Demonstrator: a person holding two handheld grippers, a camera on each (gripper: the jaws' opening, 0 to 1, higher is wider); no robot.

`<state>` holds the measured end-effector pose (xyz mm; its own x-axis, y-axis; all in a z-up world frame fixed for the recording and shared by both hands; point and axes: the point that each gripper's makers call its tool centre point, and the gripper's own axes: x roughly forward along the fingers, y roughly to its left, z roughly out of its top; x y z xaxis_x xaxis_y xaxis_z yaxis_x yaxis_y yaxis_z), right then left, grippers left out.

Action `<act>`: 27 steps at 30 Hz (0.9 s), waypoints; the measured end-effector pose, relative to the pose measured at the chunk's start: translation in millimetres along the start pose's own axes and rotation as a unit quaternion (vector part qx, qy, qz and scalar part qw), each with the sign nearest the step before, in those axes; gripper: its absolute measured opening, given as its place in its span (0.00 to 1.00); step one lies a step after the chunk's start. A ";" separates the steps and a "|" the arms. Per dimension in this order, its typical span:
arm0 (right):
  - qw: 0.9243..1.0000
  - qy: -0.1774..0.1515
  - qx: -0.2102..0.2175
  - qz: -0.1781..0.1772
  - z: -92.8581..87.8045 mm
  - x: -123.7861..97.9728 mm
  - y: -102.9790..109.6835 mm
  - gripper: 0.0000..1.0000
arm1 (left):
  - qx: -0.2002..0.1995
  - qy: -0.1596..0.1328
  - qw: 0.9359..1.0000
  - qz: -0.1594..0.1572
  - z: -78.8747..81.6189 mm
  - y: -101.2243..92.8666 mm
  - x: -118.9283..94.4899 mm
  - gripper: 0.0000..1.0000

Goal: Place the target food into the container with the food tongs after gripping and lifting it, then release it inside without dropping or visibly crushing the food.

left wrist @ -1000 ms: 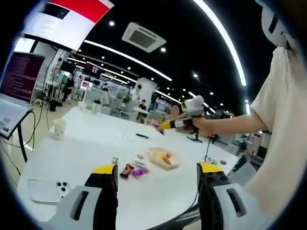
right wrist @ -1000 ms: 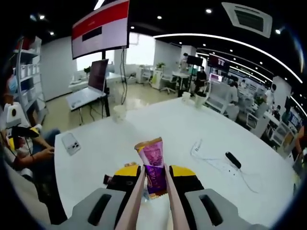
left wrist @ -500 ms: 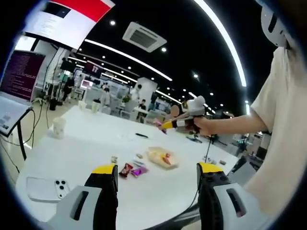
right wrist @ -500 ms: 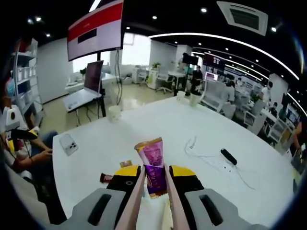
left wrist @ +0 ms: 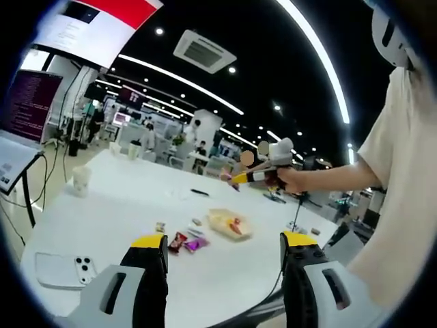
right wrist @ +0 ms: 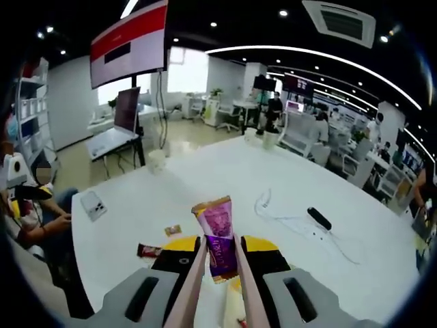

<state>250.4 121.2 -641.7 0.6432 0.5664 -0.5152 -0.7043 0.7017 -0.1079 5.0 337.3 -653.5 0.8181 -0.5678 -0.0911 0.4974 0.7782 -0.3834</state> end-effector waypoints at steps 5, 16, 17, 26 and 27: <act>1.000 0.000 0.004 -0.004 -1.9 -1.9 -2.5 0.22 | -0.001 0.001 1.000 -0.001 -0.9 -0.5 0.3 0.66; 1.000 -0.001 0.014 -0.018 -6.2 -8.1 -13.2 0.23 | -0.002 0.002 1.000 -0.002 -2.9 -1.8 0.4 0.66; 1.000 -0.001 0.016 -0.020 -7.4 -9.6 -14.6 0.23 | -0.003 0.003 1.000 -0.003 -3.5 -2.3 0.6 0.66; 0.999 0.000 0.022 -0.028 -11.6 -14.7 -21.1 0.23 | -0.002 0.003 1.000 -0.005 -3.4 -4.1 2.3 0.66; 0.999 -0.001 0.023 -0.029 -11.8 -15.2 -21.7 0.23 | -0.002 0.003 1.000 -0.005 -3.4 -4.1 2.3 0.66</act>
<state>252.4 92.3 -641.6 0.6827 0.5250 -0.5082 -0.6516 0.7522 -0.0983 3.9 331.9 -655.2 0.8107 -0.5780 -0.0928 0.5050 0.7707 -0.3885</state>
